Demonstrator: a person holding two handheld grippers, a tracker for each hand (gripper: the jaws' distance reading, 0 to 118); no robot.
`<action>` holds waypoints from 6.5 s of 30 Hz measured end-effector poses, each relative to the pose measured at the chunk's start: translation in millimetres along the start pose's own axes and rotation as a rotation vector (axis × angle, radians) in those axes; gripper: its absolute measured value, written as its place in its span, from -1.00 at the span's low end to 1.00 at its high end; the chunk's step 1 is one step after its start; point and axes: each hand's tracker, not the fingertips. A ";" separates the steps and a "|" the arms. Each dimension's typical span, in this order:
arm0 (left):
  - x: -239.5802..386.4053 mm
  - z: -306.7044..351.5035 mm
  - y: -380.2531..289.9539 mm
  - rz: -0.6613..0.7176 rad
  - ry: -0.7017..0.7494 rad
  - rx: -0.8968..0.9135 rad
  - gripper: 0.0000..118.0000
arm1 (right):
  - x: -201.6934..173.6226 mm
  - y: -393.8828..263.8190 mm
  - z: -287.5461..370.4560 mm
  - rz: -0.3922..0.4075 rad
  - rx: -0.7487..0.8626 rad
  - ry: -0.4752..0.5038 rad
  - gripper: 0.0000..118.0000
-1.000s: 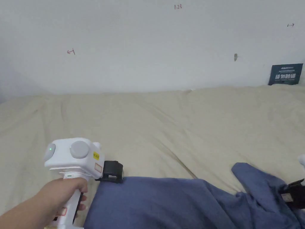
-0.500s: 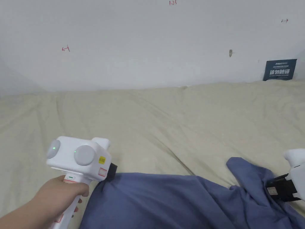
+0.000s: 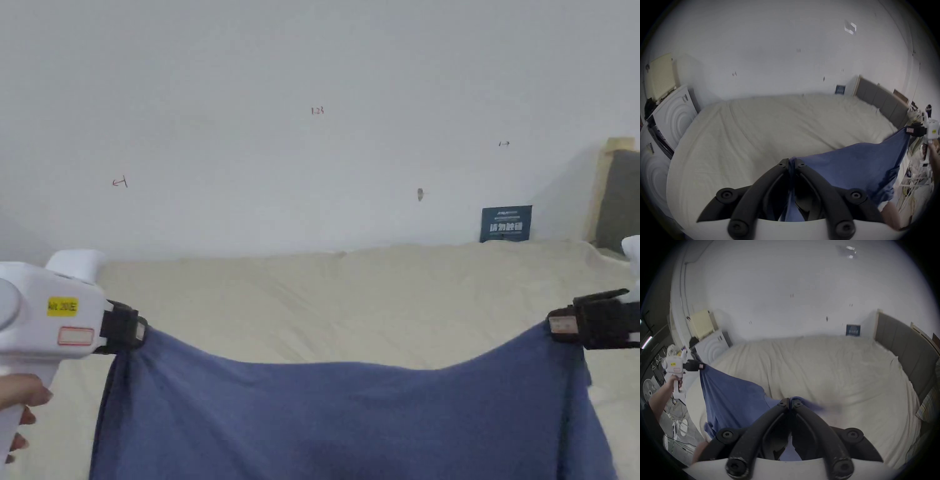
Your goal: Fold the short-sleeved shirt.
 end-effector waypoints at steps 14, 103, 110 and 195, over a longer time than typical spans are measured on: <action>12.6 149.3 96.8 0.000 0.026 0.278 -0.92 | -25.2 128.4 101.2 0.044 0.185 -0.050 -0.98; 15.6 51.9 -286.6 0.072 -0.105 -0.216 1.00 | 46.2 -270.8 47.8 -0.034 -0.391 -0.251 0.67; 55.2 111.1 -261.9 0.059 -0.038 0.044 1.00 | -16.7 -233.1 95.1 -0.127 -0.089 -0.031 0.67; 56.7 51.4 -301.6 0.195 0.014 -0.110 -0.88 | 11.6 -284.2 61.4 -0.139 -0.207 -0.205 -0.93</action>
